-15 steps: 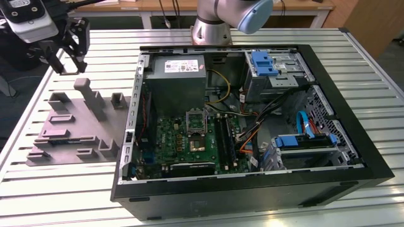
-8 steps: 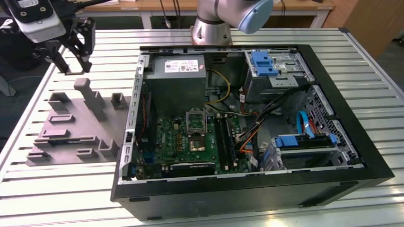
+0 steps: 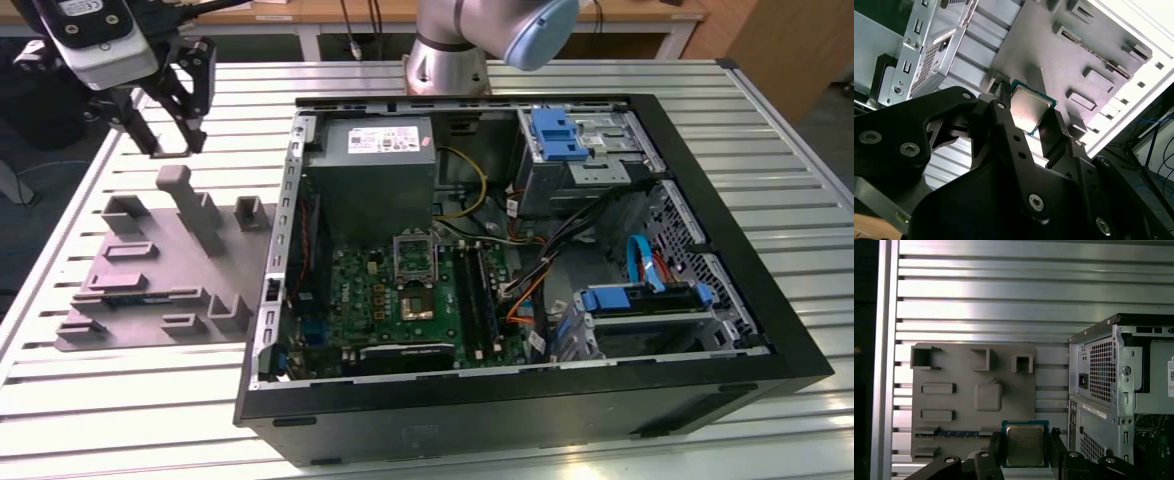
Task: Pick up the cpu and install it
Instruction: 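Pick up the cpu and move it towards the insertion slot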
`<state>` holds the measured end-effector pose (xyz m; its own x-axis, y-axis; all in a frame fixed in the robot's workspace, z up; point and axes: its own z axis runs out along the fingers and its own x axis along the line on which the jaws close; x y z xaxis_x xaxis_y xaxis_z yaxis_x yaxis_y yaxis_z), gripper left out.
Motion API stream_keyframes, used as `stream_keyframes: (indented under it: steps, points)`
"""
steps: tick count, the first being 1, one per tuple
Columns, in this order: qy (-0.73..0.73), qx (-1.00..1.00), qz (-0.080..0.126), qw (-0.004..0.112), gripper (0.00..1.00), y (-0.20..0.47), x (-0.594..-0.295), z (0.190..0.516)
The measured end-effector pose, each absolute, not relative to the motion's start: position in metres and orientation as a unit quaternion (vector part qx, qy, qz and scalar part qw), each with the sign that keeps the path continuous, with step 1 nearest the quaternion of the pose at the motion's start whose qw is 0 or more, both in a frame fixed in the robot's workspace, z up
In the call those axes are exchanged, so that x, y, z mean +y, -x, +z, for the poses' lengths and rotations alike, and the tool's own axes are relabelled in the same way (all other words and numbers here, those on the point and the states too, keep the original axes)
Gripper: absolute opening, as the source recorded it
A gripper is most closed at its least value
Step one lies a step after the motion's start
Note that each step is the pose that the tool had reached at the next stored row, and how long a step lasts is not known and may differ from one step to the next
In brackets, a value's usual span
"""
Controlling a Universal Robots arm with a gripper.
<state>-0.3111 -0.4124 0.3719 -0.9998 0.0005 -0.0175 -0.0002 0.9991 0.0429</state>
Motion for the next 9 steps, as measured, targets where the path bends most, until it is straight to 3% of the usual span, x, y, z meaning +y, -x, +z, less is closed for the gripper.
stream_keyframes:
  steps: [9]
  points:
    - [-0.006,1.000,0.021,0.009,0.47,0.3057,-0.4157,0.3719]
